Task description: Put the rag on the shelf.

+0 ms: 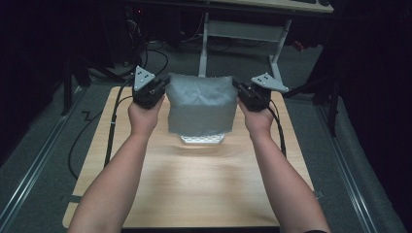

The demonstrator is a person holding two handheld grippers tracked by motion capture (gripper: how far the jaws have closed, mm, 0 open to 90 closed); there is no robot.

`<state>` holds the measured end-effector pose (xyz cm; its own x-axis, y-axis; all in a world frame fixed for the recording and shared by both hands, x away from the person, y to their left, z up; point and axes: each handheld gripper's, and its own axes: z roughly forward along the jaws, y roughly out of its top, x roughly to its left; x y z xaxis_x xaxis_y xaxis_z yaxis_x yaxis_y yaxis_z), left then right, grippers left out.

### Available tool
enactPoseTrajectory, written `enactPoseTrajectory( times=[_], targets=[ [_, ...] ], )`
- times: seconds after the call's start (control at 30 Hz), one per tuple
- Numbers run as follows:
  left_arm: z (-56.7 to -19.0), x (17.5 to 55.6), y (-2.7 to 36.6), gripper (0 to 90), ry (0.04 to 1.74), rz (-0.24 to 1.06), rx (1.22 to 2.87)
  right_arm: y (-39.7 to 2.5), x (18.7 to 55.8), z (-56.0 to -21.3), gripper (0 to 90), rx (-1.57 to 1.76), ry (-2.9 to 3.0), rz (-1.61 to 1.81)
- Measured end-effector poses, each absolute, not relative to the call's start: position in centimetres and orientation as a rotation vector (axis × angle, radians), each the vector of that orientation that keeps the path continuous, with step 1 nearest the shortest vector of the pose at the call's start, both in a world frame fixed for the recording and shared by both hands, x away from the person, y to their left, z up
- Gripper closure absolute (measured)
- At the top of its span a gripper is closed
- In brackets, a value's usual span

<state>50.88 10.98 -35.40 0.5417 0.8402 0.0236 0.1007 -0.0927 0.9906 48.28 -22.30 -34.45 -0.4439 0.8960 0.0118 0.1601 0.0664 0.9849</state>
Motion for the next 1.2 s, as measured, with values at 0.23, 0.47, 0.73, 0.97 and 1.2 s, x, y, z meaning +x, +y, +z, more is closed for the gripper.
enactPoseTrajectory(
  times=[0.23,0.47,0.73,0.97,1.2],
  targets=[
    [-37.1,52.8,10.4,89.9,0.872,0.733,1.622,-22.3,49.8,-35.3,89.0,1.094,1.724,1.379],
    [-39.6,53.5,10.2,89.9,0.904,0.683,1.717,-22.6,51.4,-37.4,89.0,1.14,1.801,1.319],
    [-42.7,53.2,10.4,89.9,0.924,0.611,1.739,-22.9,51.8,-40.0,88.9,1.17,1.852,1.313],
    [-45.0,52.6,10.4,89.9,0.945,0.552,1.741,-23.1,51.3,-41.8,88.9,1.196,1.881,1.307],
    [-46.7,51.8,10.4,89.9,0.958,0.494,1.732,-23.4,50.4,-44.3,88.8,1.239,1.902,1.316]
  ],
)
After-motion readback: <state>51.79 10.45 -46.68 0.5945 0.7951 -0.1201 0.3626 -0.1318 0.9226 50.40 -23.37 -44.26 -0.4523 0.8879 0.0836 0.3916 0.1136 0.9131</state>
